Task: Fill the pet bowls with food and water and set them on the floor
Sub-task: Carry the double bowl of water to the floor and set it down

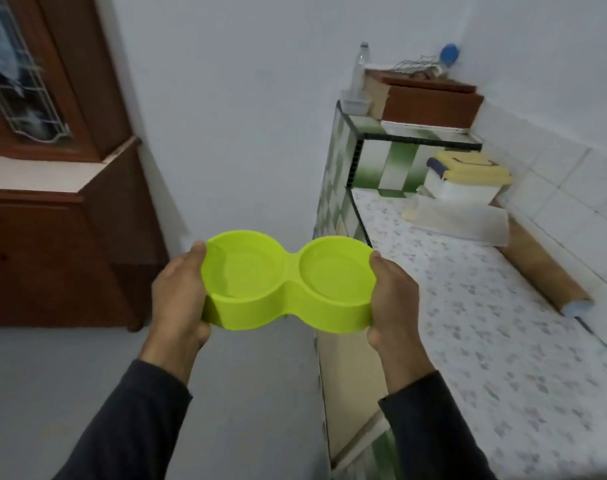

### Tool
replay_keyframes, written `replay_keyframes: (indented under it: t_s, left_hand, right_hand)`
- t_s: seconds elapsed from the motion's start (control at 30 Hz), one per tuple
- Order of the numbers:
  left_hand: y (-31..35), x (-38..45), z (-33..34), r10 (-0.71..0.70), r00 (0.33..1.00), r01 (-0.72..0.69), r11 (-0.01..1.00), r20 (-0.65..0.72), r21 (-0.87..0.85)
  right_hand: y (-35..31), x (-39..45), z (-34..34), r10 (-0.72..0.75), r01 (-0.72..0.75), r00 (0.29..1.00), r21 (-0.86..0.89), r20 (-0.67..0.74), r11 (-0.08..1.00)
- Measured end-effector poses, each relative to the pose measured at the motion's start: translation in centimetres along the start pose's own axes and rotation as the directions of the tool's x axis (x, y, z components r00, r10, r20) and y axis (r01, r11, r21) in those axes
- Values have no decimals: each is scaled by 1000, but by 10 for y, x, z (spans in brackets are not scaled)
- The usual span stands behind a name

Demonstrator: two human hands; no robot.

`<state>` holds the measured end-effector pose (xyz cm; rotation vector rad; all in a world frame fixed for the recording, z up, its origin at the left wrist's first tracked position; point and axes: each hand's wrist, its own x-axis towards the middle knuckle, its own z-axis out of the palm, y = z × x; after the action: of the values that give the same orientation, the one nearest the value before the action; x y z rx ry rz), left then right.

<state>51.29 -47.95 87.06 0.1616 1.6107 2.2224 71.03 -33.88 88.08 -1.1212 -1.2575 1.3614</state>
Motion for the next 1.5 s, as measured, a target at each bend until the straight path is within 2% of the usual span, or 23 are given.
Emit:
replay_keyframes:
  t_s: [0.3, 0.6, 0.73, 1.07, 1.17, 1.5]
  left_hand:
    - [2, 95, -2, 83, 978, -87, 996, -190, -12]
    - [-7, 179, -1, 57, 954, -61, 998, -295, -5]
    - [-8, 217, 1, 33, 949, -32, 999, -312, 9]
    - [-10, 332, 8, 13, 936, -19, 1000, -352, -15]
    - [-7, 366, 11, 14, 945, -19, 1000, -327, -14]
    - [-18, 477, 12, 39, 922, -57, 998, -385, -37]
  right_hand:
    - [16, 81, 104, 39, -43, 985, 23, 166, 999]
    - [38, 151, 190, 63, -57, 964, -30, 257, 998]
    - [51, 179, 227, 106, -106, 955, -13, 276, 994]
    - [69, 251, 326, 116, -105, 943, -52, 312, 993]
    - [76, 271, 358, 125, -117, 935, -46, 331, 992]
    - [102, 329, 449, 158, -143, 933, -71, 323, 987]
